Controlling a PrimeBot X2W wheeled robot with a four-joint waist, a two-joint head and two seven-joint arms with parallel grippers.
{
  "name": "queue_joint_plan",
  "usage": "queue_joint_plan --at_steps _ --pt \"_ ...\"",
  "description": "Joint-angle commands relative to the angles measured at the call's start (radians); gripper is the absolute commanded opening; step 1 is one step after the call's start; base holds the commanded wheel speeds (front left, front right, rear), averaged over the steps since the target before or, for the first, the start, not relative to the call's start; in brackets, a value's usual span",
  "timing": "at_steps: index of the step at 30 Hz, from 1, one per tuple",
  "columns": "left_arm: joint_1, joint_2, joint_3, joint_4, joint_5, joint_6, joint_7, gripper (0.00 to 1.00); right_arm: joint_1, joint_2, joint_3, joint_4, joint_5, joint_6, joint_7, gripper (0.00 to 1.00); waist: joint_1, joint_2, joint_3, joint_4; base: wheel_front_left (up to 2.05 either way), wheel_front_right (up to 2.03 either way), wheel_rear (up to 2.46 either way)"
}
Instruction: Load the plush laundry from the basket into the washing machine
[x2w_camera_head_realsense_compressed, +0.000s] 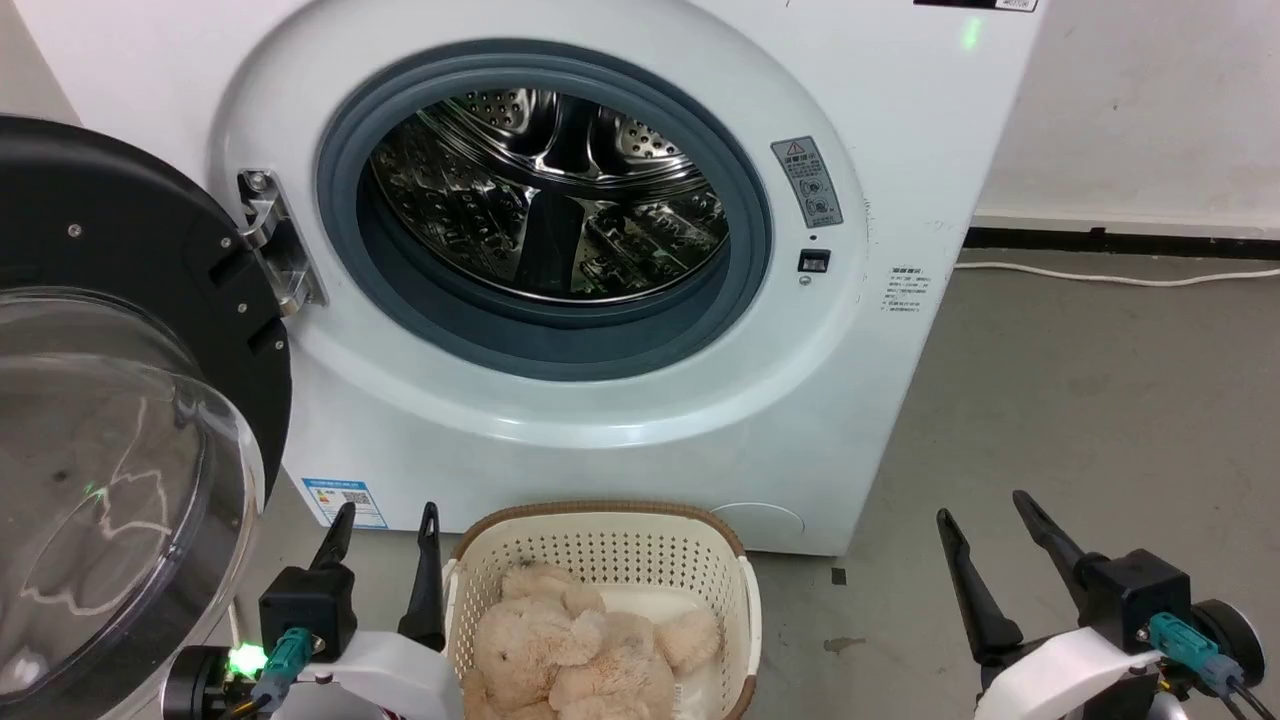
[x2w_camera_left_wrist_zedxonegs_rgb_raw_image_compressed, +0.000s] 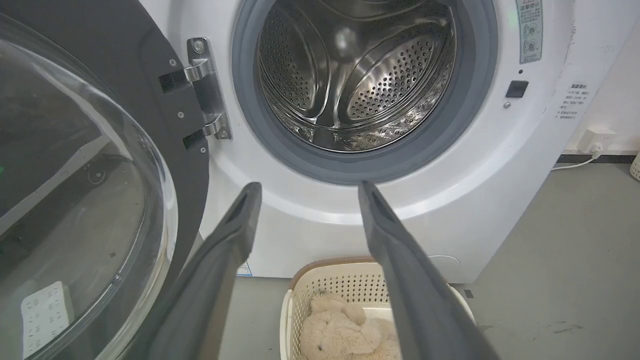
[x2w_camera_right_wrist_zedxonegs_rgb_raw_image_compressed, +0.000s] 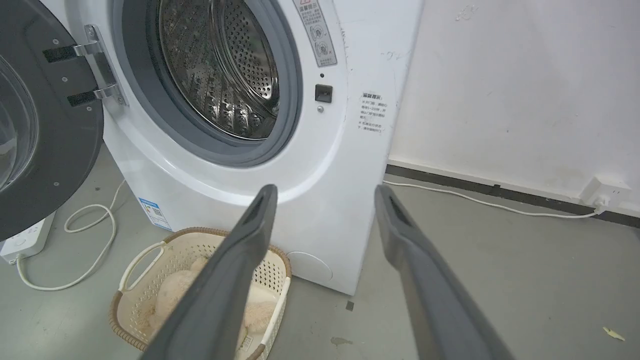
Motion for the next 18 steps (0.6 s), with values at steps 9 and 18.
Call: queue_joint_plan --at_steps 9,18 --pt "-0.010 0.000 -0.031 0.019 -0.041 0.016 -0.027 1.00 0.011 0.000 0.006 0.001 0.041 0.000 -0.026 1.00 0.0000 0.0000 0.017 -0.009 0.00 0.00 0.00" --pt "-0.059 0.000 -0.059 0.075 -0.072 0.019 -0.046 1.00 0.000 0.000 0.006 -0.014 0.067 0.000 -0.045 1.00 0.0000 0.0000 0.057 -0.030 0.00 0.00 0.00"
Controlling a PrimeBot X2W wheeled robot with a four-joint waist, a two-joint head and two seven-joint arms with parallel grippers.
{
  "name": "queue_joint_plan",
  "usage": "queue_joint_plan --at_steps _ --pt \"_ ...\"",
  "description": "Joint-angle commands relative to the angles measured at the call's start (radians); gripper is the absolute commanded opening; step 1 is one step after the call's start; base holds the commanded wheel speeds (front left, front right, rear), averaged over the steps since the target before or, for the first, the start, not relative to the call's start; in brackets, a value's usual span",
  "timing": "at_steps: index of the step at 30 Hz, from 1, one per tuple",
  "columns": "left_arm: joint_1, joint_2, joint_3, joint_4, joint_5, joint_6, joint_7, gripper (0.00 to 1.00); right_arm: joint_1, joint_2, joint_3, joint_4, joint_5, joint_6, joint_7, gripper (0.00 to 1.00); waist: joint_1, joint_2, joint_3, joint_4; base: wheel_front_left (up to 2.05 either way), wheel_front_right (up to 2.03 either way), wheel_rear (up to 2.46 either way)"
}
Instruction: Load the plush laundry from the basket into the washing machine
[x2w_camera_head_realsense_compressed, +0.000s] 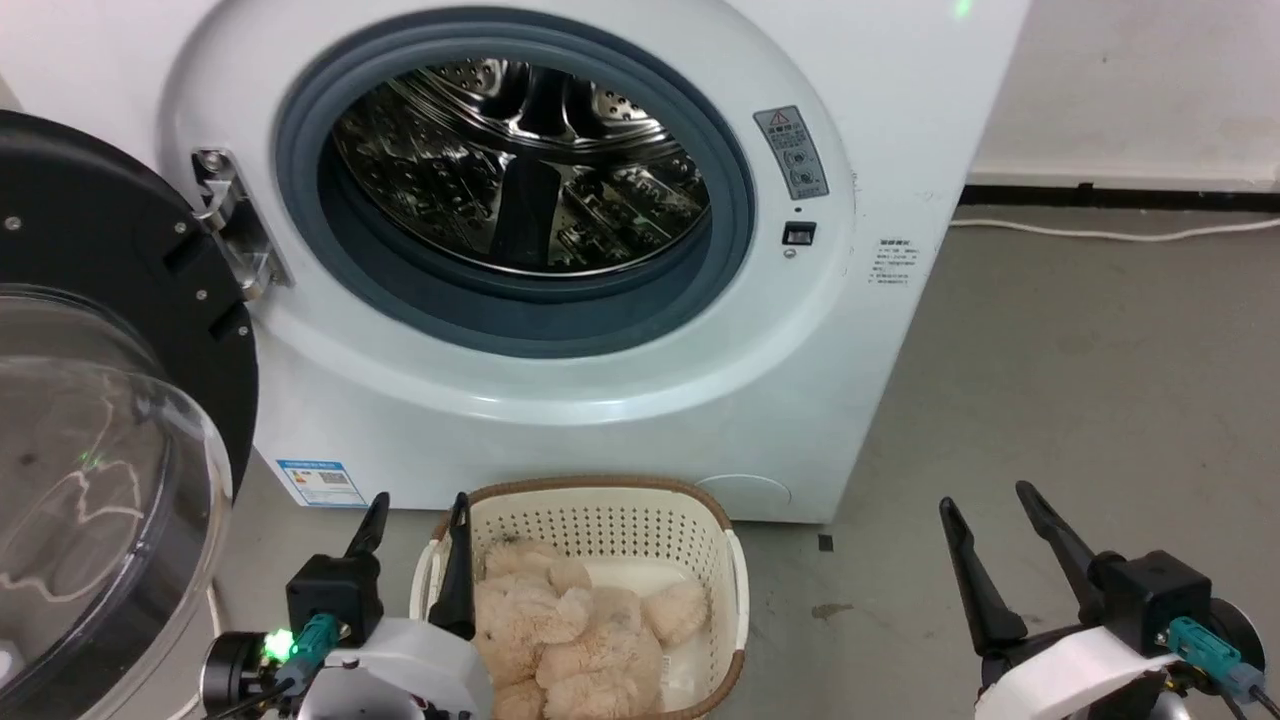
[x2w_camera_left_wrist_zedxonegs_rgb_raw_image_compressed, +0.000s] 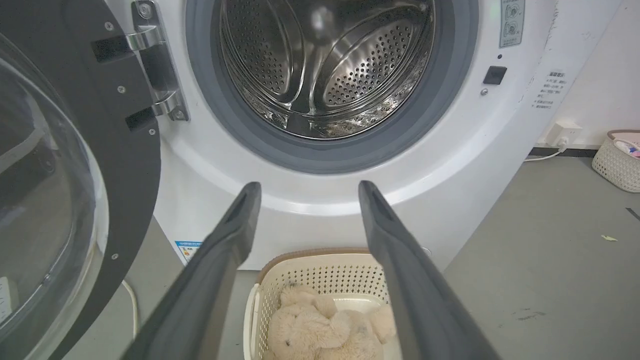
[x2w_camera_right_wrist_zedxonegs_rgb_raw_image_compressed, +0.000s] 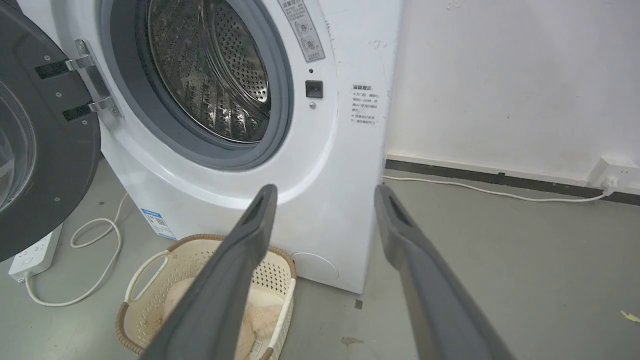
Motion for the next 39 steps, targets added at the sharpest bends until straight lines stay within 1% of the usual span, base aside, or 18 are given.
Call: queue_joint_plan --at_steps 1,14,26,33,39 --pt "-0.026 0.000 -0.012 0.019 -0.013 0.005 -0.011 1.00 -0.002 0.000 0.001 -0.009 0.013 0.000 -0.011 1.00 0.0000 -0.0001 0.014 -0.009 0.00 0.00 0.00" --pt "-0.122 0.004 -0.047 0.147 -0.053 0.004 -0.035 1.00 -0.024 0.000 -0.007 -0.045 0.059 0.000 -0.037 1.00 0.0000 -0.0001 0.101 -0.057 0.00 0.00 0.00" --pt "-0.260 0.013 -0.095 0.311 -0.081 0.000 -0.032 1.00 -0.049 0.000 -0.014 -0.095 0.112 0.000 -0.062 1.00 0.0000 -0.0001 0.228 -0.094 0.00 0.00 0.00" --pt "-0.348 0.016 -0.116 0.417 -0.109 0.006 -0.007 1.00 -0.067 0.000 -0.014 -0.132 0.137 0.000 -0.076 1.00 0.0000 -0.0001 0.316 -0.110 0.00 0.00 0.00" --pt "-0.426 0.021 -0.134 0.510 -0.129 0.032 0.022 1.00 -0.085 0.000 -0.008 -0.162 0.162 0.000 -0.089 1.00 0.0000 -0.0001 0.393 -0.121 0.00 0.00 0.00"
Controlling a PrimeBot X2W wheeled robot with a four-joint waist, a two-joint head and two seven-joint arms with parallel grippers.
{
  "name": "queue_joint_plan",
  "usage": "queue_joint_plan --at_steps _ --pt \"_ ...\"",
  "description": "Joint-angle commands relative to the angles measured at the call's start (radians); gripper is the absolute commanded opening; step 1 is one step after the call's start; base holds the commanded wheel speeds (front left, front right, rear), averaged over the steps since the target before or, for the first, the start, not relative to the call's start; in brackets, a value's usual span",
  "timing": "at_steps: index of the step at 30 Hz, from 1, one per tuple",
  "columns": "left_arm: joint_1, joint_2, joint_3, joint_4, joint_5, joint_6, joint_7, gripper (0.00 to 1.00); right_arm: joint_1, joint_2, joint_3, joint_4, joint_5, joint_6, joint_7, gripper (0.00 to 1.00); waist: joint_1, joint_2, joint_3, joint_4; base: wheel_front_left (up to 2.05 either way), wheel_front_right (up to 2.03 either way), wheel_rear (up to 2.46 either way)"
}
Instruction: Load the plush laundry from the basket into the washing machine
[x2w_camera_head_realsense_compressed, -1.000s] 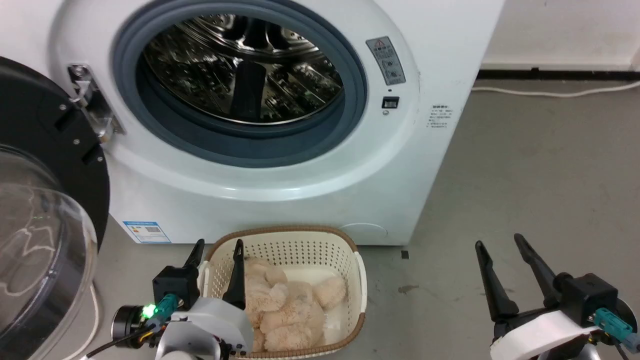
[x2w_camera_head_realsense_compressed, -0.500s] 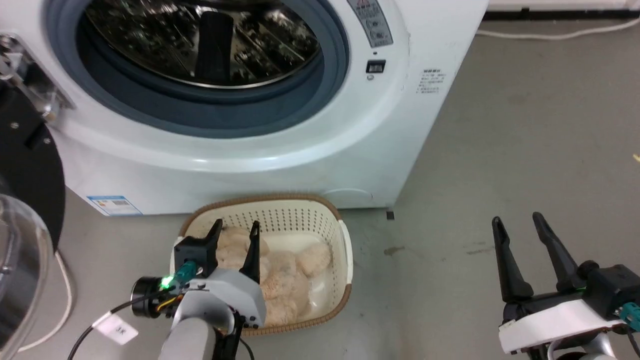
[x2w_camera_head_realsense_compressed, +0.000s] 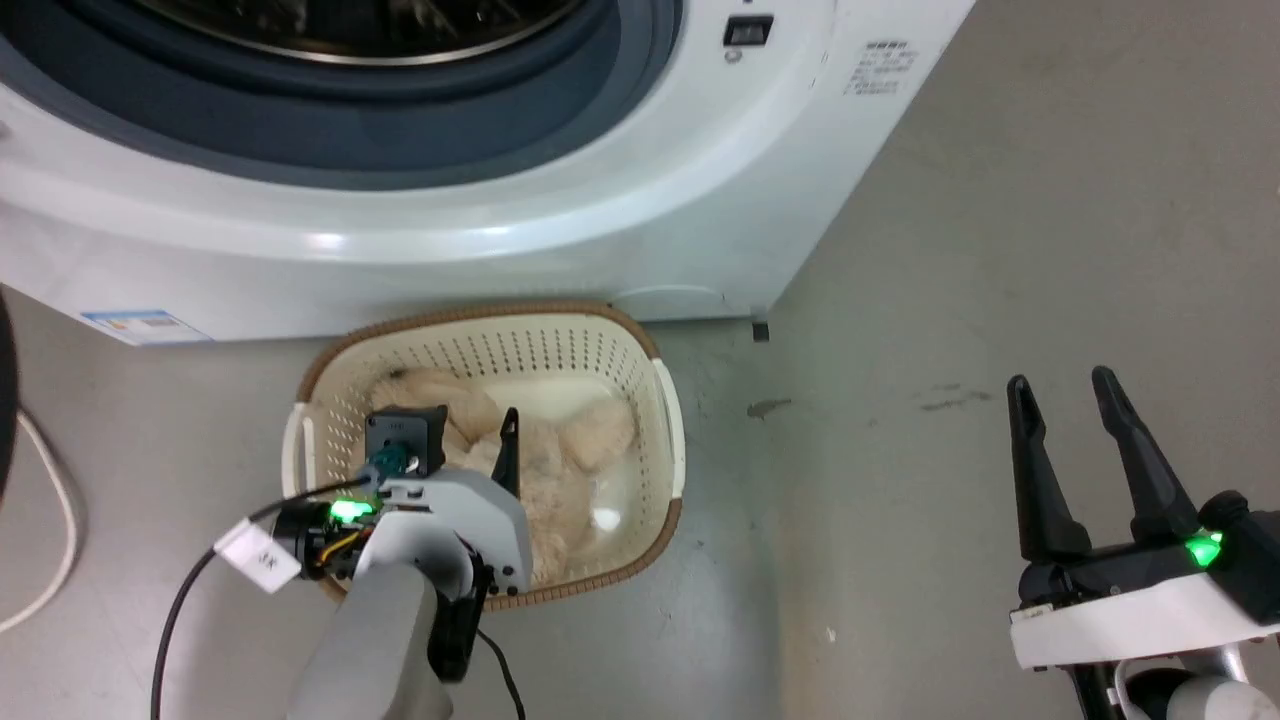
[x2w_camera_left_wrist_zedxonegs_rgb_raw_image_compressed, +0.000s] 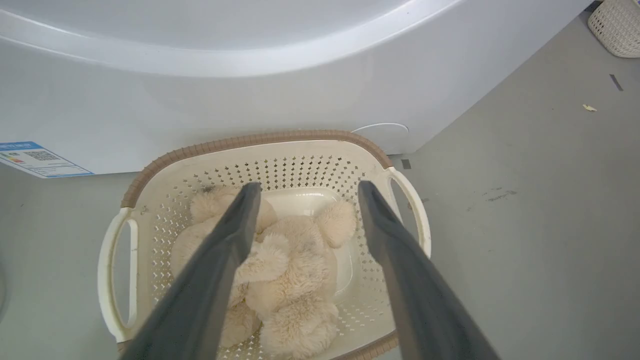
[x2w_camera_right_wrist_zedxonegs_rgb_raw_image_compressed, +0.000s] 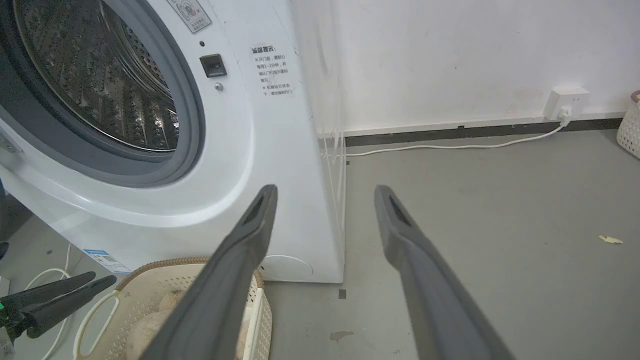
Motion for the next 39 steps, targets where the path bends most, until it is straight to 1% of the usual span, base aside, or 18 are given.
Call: queue_joint_plan --at_steps 1,3,10,20,28,39 --pt "-0.039 0.006 -0.011 0.031 -0.010 0.008 0.008 1.00 -0.023 0.000 0.002 -0.014 0.014 0.001 -0.010 1.00 -0.0001 -0.0001 0.039 -0.009 0.00 0.00 0.00" --pt "-0.065 0.007 -0.018 0.062 -0.016 0.020 0.021 1.00 -0.028 0.000 0.005 -0.023 0.022 0.001 -0.014 1.00 -0.0001 -0.0001 0.063 -0.012 0.00 0.00 0.00" --pt "-0.159 0.022 -0.065 0.181 -0.016 0.072 0.123 1.00 -0.035 0.000 0.007 -0.048 0.057 0.001 -0.029 1.00 -0.0001 -0.0001 0.147 -0.025 0.00 0.00 0.00" --pt "-0.276 0.044 -0.116 0.297 -0.037 0.124 0.217 1.00 -0.046 0.000 0.012 -0.077 0.109 0.001 -0.050 1.00 -0.0001 -0.0001 0.261 -0.050 0.00 0.00 0.00" --pt "-0.356 0.050 -0.152 0.385 -0.066 0.154 0.307 1.00 -0.059 -0.001 0.024 -0.093 0.152 0.001 -0.067 1.00 -0.0001 -0.0001 0.336 -0.078 0.00 0.00 0.00" --pt "-0.456 0.059 -0.189 0.495 -0.119 0.189 0.356 1.00 -0.064 -0.001 0.032 -0.115 0.207 0.001 -0.090 1.00 -0.0001 -0.0001 0.439 -0.116 0.00 0.00 0.00"
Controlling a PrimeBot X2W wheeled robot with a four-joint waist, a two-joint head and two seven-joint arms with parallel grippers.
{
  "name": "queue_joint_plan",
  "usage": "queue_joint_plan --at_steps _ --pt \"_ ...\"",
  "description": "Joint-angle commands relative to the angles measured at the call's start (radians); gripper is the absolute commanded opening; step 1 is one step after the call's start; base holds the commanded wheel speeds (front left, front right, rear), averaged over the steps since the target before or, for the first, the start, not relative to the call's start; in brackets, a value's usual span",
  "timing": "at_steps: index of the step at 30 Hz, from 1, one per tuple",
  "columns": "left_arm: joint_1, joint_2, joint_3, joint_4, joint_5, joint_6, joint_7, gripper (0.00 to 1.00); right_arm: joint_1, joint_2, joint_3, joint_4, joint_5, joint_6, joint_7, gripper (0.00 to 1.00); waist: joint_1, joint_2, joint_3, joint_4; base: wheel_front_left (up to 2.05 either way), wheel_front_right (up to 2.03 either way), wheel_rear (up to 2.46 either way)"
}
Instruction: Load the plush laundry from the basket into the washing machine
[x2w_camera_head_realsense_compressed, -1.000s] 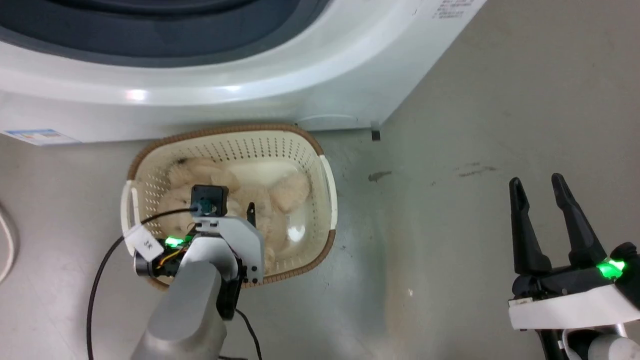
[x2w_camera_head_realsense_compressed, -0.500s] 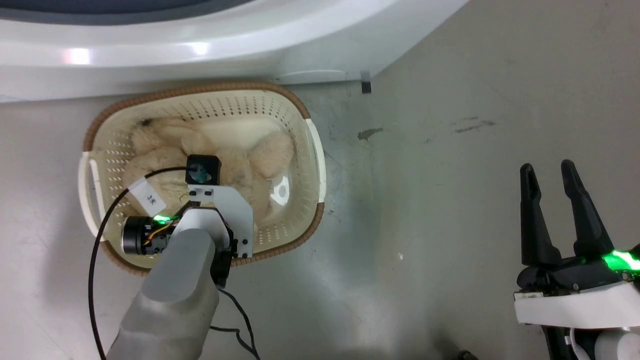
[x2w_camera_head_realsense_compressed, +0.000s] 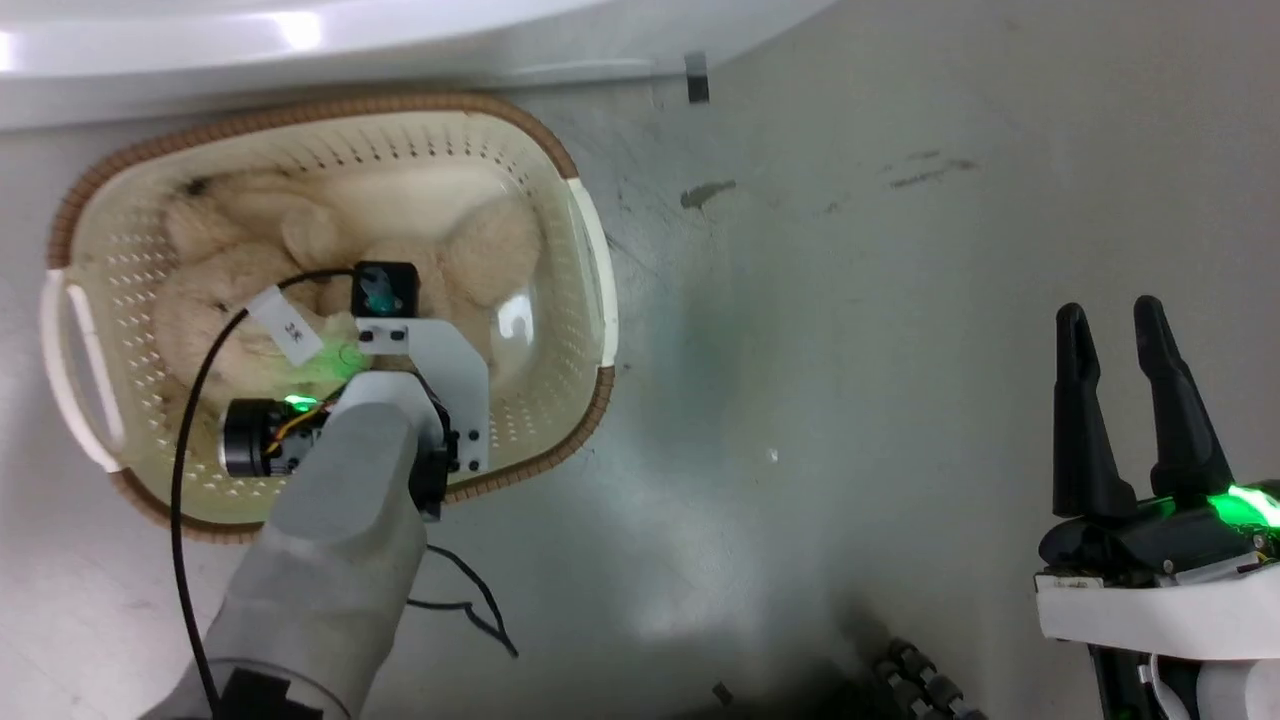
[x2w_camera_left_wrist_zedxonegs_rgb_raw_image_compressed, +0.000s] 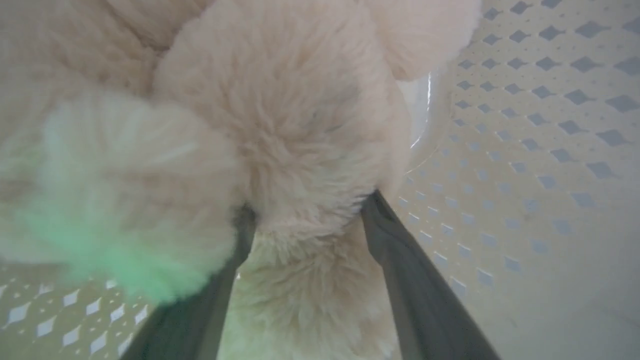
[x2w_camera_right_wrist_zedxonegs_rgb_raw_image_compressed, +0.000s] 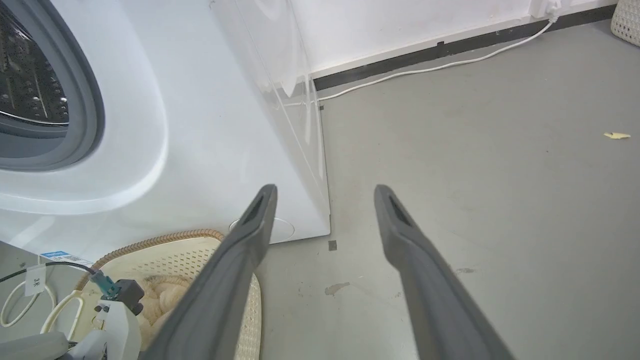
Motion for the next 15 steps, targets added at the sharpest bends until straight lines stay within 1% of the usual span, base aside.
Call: queue_joint_plan --at_steps 1,4,8,9,10,15 --pt "-0.035 0.011 -0.010 0.036 -0.017 0.015 0.011 1.00 -0.019 -0.001 0.004 -0.012 0.018 0.001 -0.013 1.00 0.0000 0.0000 0.027 -0.013 0.00 0.00 0.00" --pt "-0.057 0.012 -0.011 0.063 -0.040 0.028 0.014 1.00 -0.022 -0.001 0.009 -0.019 0.031 0.001 -0.019 1.00 0.0000 0.0000 0.052 -0.022 0.00 0.00 0.00" --pt "-0.088 0.016 -0.033 0.095 -0.052 0.034 0.010 1.00 -0.028 -0.001 0.013 -0.028 0.048 0.001 -0.027 1.00 0.0000 0.0000 0.085 -0.033 0.00 0.00 0.00" --pt "-0.097 0.017 -0.039 0.102 -0.054 0.035 0.008 0.48 -0.030 -0.001 0.015 -0.029 0.052 0.001 -0.030 1.00 0.0000 0.0000 0.093 -0.036 0.00 0.00 0.00" --pt "-0.106 0.020 -0.045 0.106 -0.056 0.035 -0.001 0.00 -0.033 -0.001 0.017 -0.031 0.056 0.001 -0.032 1.00 0.0000 0.0000 0.102 -0.039 0.00 0.00 0.00" --pt "-0.143 0.027 -0.068 0.143 -0.077 0.028 -0.012 0.00 -0.053 -0.001 0.030 -0.037 0.081 0.001 -0.042 1.00 0.0000 0.0000 0.140 -0.053 0.00 0.00 0.00"
